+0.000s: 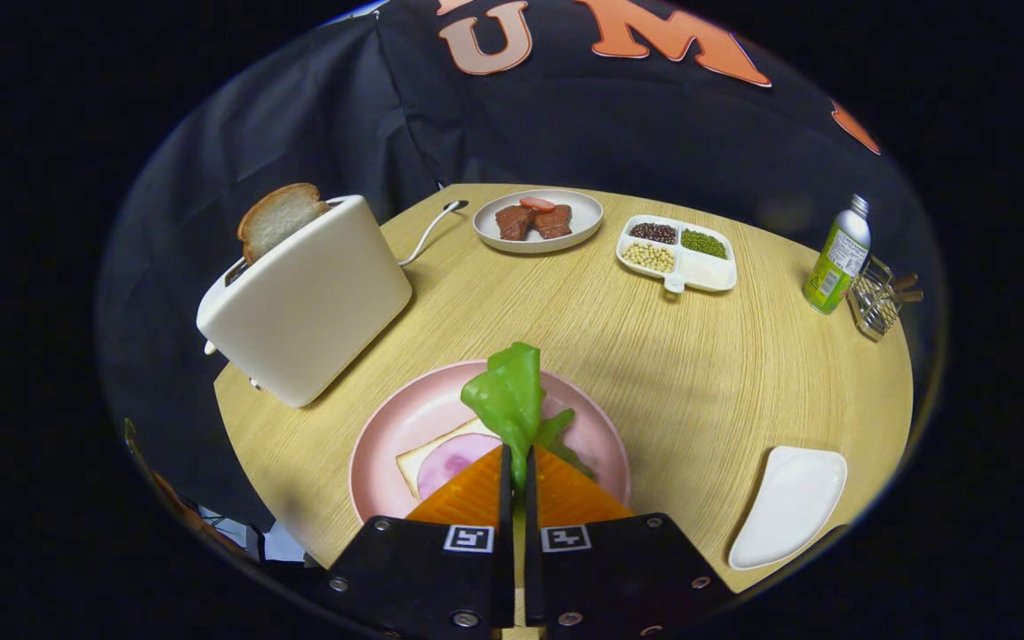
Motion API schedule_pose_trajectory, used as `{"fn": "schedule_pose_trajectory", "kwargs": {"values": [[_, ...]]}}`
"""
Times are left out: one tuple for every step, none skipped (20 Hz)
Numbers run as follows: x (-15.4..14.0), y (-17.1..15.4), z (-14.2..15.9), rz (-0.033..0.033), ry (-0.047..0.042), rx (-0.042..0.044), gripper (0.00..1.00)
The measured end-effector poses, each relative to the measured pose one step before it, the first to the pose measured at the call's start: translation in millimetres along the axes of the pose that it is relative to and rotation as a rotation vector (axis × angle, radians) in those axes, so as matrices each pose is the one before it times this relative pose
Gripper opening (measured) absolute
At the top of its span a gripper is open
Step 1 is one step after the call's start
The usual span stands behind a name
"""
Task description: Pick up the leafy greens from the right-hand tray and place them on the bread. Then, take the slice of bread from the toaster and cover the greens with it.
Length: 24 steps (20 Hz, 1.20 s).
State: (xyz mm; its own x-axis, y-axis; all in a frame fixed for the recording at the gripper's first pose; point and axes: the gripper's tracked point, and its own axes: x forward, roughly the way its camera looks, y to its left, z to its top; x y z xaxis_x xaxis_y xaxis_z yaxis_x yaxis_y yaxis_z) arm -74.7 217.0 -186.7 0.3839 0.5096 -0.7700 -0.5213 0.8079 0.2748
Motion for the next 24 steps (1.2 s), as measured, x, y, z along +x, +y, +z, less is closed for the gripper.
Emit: {"fn": "schedule_pose_trajectory", "kwargs": {"values": [[0.76, 2.23, -0.76, 0.005, 0.00731, -0.00503, 0.05], [2.01, 6.1, -2.39, 0.00813, 0.0093, -0.0011, 0.05], [2.31, 3.24, -1.25, 0.00363, 0.01284, 0.00151, 0.06], [3.08, 0.98, -0.44, 0.00147, 0.00739, 0.00889, 0.07], [2.74, 1.07, -0.5, 0.00443, 0.01088, 0.01156, 0.09], [1.24, 2.4, -1.55, 0.00663, 0.01104, 0.00849, 0.1], [0.44, 3.23, -0.32, 0.00948, 0.00655, 0.00303, 0.13], [-0.74, 1.28, -0.09, -0.00156, 0.00175, -0.00144, 0.14], [1.48, 0.66, 0.13, -0.00204, 0.00256, -0.00588, 0.17], [-0.02, 2.54, -0.7, 0.00178, 0.00436, -0.00464, 0.2], [0.74, 1.01, 0.11, -0.00254, 0.00438, 0.00288, 0.27], [-0.5, 1.63, 1.21, -0.00594, -0.00013, -0.0006, 0.31], [-2.21, 0.58, 2.39, -0.00313, -0.00411, -0.00798, 0.35], [-1.72, 0.58, 2.66, -0.00834, -0.00876, -0.00847, 0.38], [-2.69, 0.33, 3.42, -0.005, -0.01055, -0.00579, 0.43], [-2.28, 1.01, 4.64, -0.00611, -0.01202, -0.00013, 0.48], [-2.77, 1.85, 6.9, 0.00037, -0.01505, 0.00372, 0.57], [-3.86, 2.49, 6.71, 0.00407, -0.0154, 0.00619, 0.61], [-4.76, 2.6, 7.37, 0.00625, -0.01542, 0.00534, 0.64], [-3.47, 3.05, 8.21, 0.00601, -0.01628, 0.00447, 0.67], [-3.93, 3.17, 7.38, 0.0069, -0.0137, 0.00171, 0.73], [-5.62, 3.2, 7.96, 0.00917, -0.01394, 0.002, 0.76], [-3.98, 4.84, 8.89, 0.01132, -0.01445, 0.00211, 0.8], [-3.84, 5.97, 8.7, 0.01314, -0.01431, 0.00164, 0.82]]}}
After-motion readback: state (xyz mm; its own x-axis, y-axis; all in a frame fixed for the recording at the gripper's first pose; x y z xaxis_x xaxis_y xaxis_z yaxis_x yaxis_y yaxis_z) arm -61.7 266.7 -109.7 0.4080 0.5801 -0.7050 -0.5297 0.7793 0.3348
